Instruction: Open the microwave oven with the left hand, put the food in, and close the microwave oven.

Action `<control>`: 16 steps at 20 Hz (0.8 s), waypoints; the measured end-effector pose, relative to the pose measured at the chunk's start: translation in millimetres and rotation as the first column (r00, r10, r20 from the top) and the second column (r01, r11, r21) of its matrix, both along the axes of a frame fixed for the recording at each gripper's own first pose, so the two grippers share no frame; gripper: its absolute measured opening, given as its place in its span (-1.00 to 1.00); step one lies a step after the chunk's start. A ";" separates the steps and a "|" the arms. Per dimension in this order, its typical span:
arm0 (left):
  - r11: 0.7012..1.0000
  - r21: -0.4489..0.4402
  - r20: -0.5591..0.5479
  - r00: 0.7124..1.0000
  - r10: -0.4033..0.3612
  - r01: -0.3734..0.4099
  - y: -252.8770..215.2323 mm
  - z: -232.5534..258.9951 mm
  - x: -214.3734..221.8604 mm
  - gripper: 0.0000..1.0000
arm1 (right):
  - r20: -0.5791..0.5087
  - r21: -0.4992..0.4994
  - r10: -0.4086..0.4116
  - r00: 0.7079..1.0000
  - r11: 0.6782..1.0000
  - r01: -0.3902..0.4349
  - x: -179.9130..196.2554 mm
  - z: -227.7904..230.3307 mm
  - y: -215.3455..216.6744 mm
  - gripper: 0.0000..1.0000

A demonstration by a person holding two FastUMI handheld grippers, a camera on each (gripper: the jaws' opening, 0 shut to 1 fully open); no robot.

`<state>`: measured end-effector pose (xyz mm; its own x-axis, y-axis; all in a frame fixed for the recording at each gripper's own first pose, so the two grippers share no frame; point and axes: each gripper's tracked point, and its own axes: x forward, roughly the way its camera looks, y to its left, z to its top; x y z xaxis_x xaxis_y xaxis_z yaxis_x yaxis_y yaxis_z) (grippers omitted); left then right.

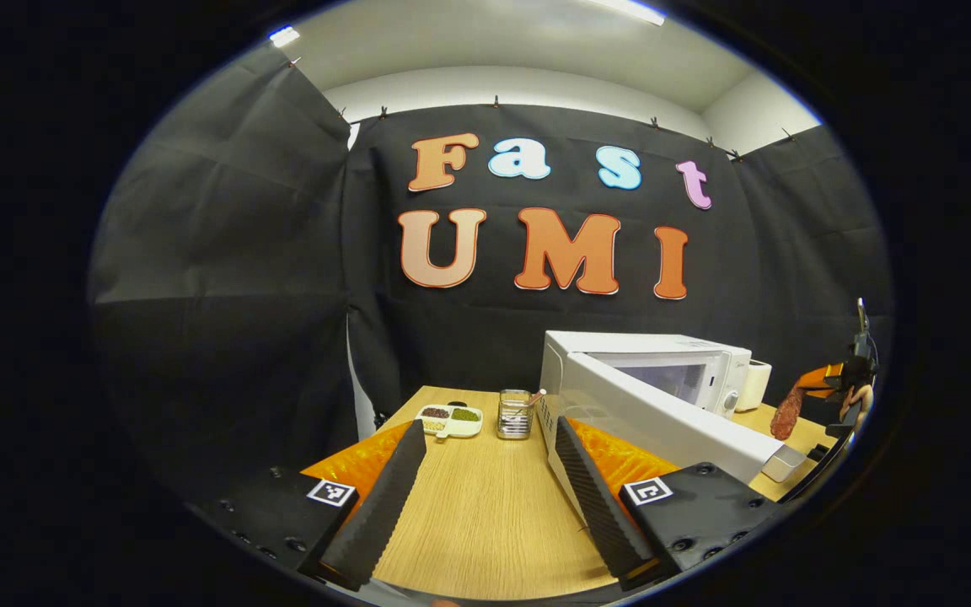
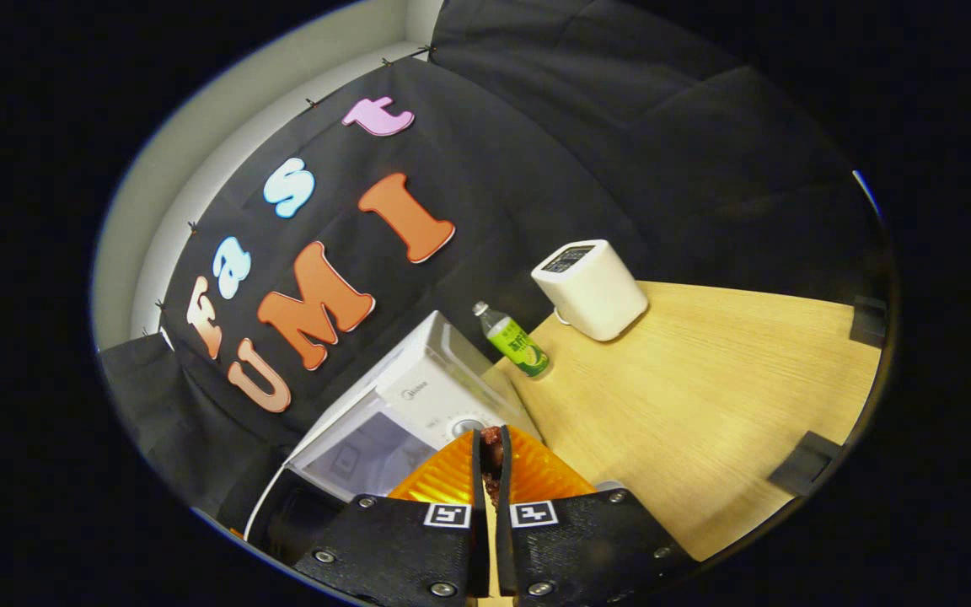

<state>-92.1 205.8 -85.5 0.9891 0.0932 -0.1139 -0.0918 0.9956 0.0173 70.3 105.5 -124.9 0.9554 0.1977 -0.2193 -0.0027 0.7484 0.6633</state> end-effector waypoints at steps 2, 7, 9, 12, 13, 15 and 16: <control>1.000 0.005 0.004 1.000 -0.015 0.015 -1.1 1.9 2.3 0.93 | 0.019 0.018 0.033 0.999 0.999 -0.033 4.2 10.1 29.8 -0.95; 0.999 -0.013 0.013 0.999 -0.033 0.033 0.2 3.2 6.8 0.99 | 0.047 0.090 0.070 0.996 0.993 -0.075 20.6 22.3 99.7 -0.95; 0.999 -0.026 0.013 0.999 -0.039 0.039 2.5 1.1 8.3 0.99 | 0.049 0.109 0.069 0.996 0.991 -0.074 30.1 19.4 127.9 -0.94; 0.999 -0.027 0.012 0.999 -0.037 0.038 9.5 0.4 12.3 0.99 | 0.037 0.126 0.049 0.998 0.991 -0.053 46.0 6.3 163.2 -0.95; 0.999 -0.027 0.013 0.999 -0.034 0.034 11.7 1.1 12.7 0.99 | 0.038 0.151 0.035 0.999 0.988 -0.040 52.7 2.9 172.5 -0.94; 0.999 -0.034 0.019 0.999 -0.032 0.033 15.9 1.2 16.1 0.99 | 0.027 0.191 0.001 1.000 0.982 -0.006 67.8 -7.4 187.2 -0.95; 0.999 -0.035 0.022 0.999 -0.030 0.030 17.9 0.5 17.6 0.99 | 0.023 0.203 -0.018 1.000 0.979 0.013 77.9 -14.2 193.5 -0.95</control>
<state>-74.6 223.8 -85.1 0.9936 0.0598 -0.0958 -0.0619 0.9979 -0.0197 148.2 299.0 -139.2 0.9632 0.2212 -0.1527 -0.0104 0.5984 0.8011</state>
